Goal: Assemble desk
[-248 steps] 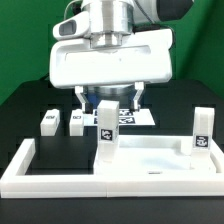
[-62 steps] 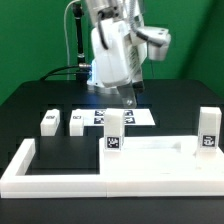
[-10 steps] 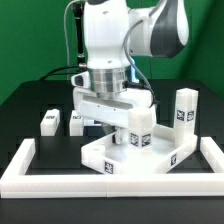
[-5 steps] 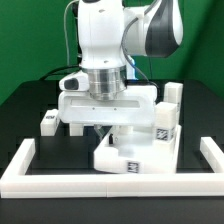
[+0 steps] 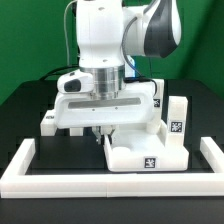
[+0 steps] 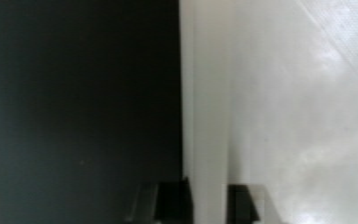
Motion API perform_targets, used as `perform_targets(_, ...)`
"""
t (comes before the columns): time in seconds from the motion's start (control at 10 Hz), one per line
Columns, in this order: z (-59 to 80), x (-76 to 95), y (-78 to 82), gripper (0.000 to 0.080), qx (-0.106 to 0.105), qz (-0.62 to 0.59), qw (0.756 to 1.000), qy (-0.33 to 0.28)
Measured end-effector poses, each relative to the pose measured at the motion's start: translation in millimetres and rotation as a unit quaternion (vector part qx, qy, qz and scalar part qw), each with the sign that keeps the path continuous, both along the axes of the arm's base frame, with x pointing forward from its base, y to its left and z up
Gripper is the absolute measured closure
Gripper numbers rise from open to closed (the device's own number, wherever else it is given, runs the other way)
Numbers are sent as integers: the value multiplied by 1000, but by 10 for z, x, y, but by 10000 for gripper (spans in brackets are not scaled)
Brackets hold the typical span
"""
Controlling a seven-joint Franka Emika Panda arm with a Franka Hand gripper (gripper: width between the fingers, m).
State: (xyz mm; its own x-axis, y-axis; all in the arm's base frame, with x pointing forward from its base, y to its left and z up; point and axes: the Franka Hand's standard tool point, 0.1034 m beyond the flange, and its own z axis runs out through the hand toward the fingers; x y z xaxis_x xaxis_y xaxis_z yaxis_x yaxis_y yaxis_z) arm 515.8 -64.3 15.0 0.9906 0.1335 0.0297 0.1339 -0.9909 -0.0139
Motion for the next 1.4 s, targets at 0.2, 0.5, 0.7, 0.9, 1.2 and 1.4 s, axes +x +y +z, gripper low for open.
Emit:
perform_targets(0.2, 12, 118, 116, 745, -11, 59, 998, -2)
perform_targets(0.5, -6, 304, 214, 745, -42, 208, 977, -24)
perform_targets(0.7, -6, 306, 180, 745, -50, 275, 960, -20)
perform_targets(0.9, 34, 452, 292, 745, -62, 347, 935, -25)
perform_targets(1.2, 98, 797, 395, 745, -88, 473, 875, -46)
perform_targets(1.4, 82, 701, 280, 744, -102, 533, 838, -51)
